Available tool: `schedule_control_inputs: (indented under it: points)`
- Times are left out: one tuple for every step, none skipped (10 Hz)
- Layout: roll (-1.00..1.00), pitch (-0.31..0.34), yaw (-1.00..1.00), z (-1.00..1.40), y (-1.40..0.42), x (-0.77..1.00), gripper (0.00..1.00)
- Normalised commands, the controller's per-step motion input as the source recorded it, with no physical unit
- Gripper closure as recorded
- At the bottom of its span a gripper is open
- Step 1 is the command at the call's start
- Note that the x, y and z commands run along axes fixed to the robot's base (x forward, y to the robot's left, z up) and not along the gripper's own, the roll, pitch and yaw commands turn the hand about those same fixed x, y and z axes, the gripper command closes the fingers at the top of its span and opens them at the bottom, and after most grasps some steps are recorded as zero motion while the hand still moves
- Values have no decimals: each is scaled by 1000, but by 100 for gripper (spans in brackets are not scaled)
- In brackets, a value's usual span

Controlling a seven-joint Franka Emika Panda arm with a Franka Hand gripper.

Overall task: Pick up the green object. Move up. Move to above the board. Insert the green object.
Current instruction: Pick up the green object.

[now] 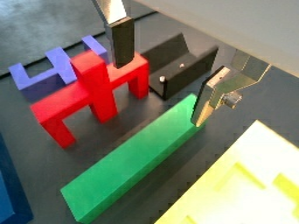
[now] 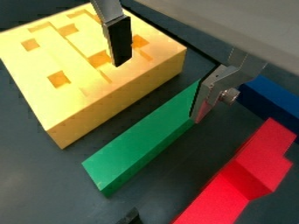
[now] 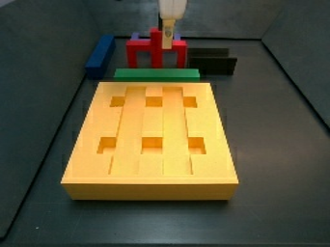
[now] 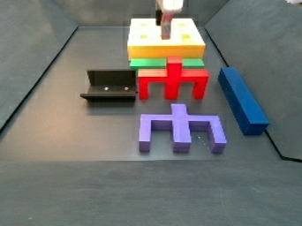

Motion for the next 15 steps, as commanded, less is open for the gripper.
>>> schedule_control_inputs:
  points:
    - [220,80,-106,-486,-49,-106,0]
    - [173,60,-123,-474,-46,-114,0]
    - [169,99,-246,-397,0,-69,0]
    - [30,44,-217,-366,0,-74,0]
    - [0,0,-197,-320,0,-51,0]
    - [-30,0,-174,-380,0,-194,0]
    - [-113,-29,-166,-417,0,-160,0]
    - [-114,-37,-154,-434,0,-123,0]
    - [-100,-33,-120,-386,3,-111,0]
    - [-4,0,-111,-226,40,-169,0]
    - [0,0,-89,-189,111,-243,0]
    - [0,0,-66,-183,117,-214,0]
    - [-13,0,-29,-120,37,-111,0]
    - [-13,0,0,-114,0,-51,0]
    - [-6,0,0,-117,0,-14,0]
